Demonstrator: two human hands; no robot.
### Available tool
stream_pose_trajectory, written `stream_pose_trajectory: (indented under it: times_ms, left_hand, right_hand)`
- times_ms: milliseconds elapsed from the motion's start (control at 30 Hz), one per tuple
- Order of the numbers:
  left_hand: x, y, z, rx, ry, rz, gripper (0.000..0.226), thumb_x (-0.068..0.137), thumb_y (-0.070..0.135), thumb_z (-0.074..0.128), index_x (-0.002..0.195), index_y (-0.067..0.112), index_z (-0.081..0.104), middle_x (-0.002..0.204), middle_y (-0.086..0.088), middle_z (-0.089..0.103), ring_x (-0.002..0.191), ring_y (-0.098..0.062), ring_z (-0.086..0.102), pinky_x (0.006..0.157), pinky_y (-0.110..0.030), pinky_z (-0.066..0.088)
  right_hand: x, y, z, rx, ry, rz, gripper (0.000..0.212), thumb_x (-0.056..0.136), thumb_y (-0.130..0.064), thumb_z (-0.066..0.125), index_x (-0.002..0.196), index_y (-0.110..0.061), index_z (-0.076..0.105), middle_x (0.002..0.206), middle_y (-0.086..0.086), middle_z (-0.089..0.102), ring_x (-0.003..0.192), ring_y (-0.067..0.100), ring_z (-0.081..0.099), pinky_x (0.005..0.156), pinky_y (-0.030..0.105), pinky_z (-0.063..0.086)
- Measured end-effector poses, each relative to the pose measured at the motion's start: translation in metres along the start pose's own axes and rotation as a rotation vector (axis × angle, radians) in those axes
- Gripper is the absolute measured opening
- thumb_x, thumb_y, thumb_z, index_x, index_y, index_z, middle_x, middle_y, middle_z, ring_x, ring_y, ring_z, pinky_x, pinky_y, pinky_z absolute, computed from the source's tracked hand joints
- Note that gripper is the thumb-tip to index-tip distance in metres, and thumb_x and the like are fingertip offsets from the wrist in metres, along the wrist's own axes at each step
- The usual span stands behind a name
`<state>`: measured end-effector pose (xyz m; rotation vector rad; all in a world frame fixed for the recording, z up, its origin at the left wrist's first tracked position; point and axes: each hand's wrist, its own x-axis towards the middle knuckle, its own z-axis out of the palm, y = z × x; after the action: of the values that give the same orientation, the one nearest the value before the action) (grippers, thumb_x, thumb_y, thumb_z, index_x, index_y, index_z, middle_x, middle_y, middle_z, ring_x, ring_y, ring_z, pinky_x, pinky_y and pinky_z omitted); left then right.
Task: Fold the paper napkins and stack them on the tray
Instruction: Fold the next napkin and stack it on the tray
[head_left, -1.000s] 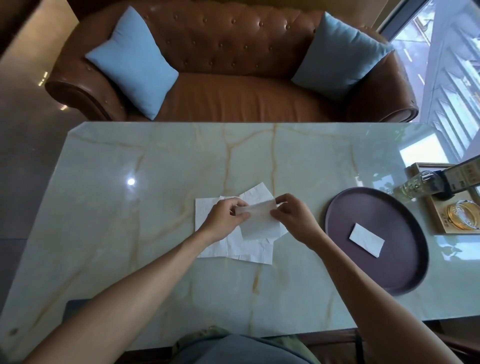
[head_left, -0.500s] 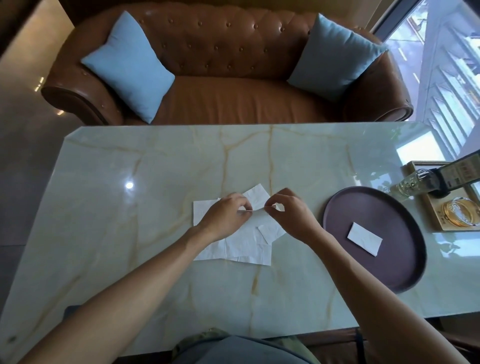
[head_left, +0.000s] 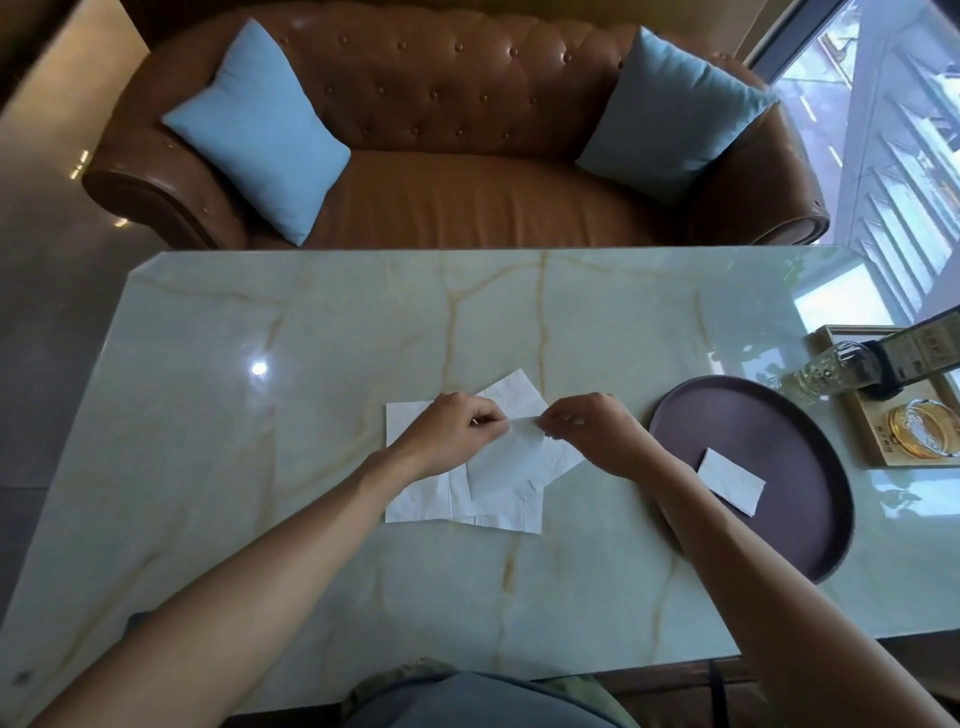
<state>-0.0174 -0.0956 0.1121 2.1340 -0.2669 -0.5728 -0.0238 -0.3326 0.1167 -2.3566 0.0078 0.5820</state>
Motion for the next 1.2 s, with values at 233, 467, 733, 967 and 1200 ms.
stream_pose_trajectory:
  times_ms: [233,467,733,967,1200]
  left_hand:
    - [0.004,-0.001,-0.010,-0.574,0.055,-0.173,0.021,0.099,0.027,0.063,0.096,0.009,0.071,0.087,-0.001,0.069,0.077,-0.012,0.062,0.069,-0.025,0.049]
    - [0.006,0.006,-0.001,-0.949,0.061,-0.308,0.016,0.097,0.012,0.057,0.084,0.018,0.065,0.084,-0.002,0.067,0.078,-0.017,0.061,0.067,-0.031,0.049]
    - [0.008,0.000,0.013,-0.881,0.064,-0.336,0.012,0.097,0.008,0.058,0.106,0.010,0.065,0.095,-0.005,0.072,0.086,-0.020,0.069,0.077,-0.037,0.059]
    - [0.008,0.006,0.028,-1.005,-0.045,-0.354,0.042,0.105,0.046,0.045,0.123,0.017,0.071,0.112,-0.005,0.075,0.102,-0.021,0.071,0.093,-0.040,0.055]
    - [0.006,0.005,0.041,-0.926,-0.017,-0.308,0.035,0.103,0.034,0.057,0.122,0.008,0.068,0.109,-0.005,0.072,0.102,-0.023,0.064,0.090,-0.039,0.048]
  right_hand:
    - [-0.012,0.035,0.011,0.621,-0.028,0.221,0.032,0.091,-0.043,0.073,0.117,-0.025,0.072,0.115,-0.006,0.075,0.112,0.014,0.068,0.089,0.031,0.052]
    - [-0.020,0.026,0.040,1.259,-0.164,0.342,0.027,0.093,-0.028,0.071,0.113,-0.010,0.068,0.107,0.012,0.069,0.095,0.027,0.071,0.100,0.046,0.051]
    - [-0.023,0.004,0.024,1.224,-0.021,0.277,0.025,0.097,-0.016,0.064,0.118,-0.008,0.073,0.105,0.007,0.075,0.093,0.023,0.072,0.096,0.046,0.053]
    - [-0.028,-0.013,0.010,0.974,-0.152,0.131,0.026,0.102,-0.017,0.056,0.120,-0.006,0.071,0.112,0.018,0.073,0.091,0.026,0.069,0.086,0.036,0.052]
    - [-0.022,-0.007,0.014,0.700,0.148,0.201,0.019,0.093,-0.023,0.071,0.097,-0.005,0.065,0.087,0.006,0.070,0.080,0.022,0.067,0.074,0.036,0.053]
